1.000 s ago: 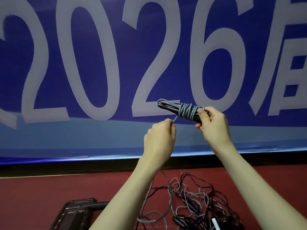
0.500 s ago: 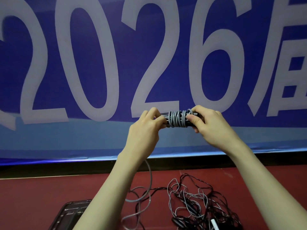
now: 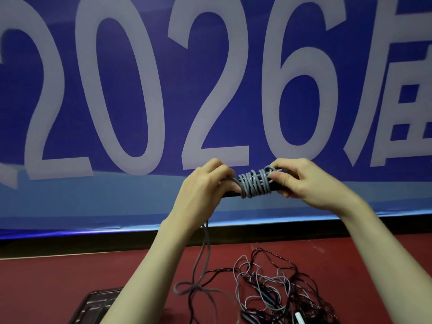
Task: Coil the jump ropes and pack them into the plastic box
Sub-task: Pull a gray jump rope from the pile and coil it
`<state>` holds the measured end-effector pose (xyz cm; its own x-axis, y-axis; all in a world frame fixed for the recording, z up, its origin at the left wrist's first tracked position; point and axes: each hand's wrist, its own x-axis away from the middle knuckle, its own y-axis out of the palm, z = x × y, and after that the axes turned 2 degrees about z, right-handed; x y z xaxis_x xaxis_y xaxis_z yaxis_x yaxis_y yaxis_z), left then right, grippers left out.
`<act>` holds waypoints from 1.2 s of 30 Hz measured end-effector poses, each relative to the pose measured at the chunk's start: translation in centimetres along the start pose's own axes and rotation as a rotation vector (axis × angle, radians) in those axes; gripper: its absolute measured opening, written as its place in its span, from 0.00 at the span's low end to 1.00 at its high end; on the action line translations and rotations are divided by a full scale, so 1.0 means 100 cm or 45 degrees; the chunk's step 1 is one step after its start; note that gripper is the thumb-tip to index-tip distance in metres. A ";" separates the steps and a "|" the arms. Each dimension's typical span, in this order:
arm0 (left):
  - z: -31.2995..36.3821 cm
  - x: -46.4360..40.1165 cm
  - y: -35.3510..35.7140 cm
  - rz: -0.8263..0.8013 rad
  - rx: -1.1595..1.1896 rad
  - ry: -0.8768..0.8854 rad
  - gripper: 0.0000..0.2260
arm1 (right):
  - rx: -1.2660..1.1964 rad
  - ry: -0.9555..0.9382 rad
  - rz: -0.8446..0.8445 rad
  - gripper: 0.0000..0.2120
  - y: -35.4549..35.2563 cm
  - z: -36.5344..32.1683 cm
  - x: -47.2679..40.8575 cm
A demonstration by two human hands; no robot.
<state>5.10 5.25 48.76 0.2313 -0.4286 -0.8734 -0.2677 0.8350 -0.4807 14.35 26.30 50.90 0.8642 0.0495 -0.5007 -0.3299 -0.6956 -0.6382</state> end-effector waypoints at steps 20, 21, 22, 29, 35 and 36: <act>0.025 -0.009 -0.005 0.124 0.691 -0.550 0.07 | -0.294 0.016 0.007 0.10 -0.008 -0.013 0.004; 0.026 -0.009 -0.004 0.127 0.716 -0.590 0.07 | -0.296 0.015 0.006 0.10 -0.009 -0.013 0.004; 0.027 -0.009 -0.005 0.126 0.738 -0.626 0.07 | -0.300 0.013 0.005 0.10 -0.009 -0.014 0.005; 0.031 -0.010 -0.006 0.150 0.872 -0.774 0.05 | -0.326 -0.006 0.018 0.09 -0.011 -0.017 0.005; 0.035 -0.015 -0.014 0.188 0.739 -0.542 0.05 | -0.376 -0.128 0.083 0.12 -0.011 -0.014 0.006; 0.035 -0.016 -0.016 0.182 0.732 -0.518 0.05 | -0.426 -0.130 0.094 0.13 -0.010 -0.013 0.006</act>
<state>8.42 5.77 51.18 0.5909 -0.2326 -0.7725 0.1875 0.9709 -0.1490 15.69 26.06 52.03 0.7947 0.0502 -0.6049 -0.2324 -0.8955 -0.3796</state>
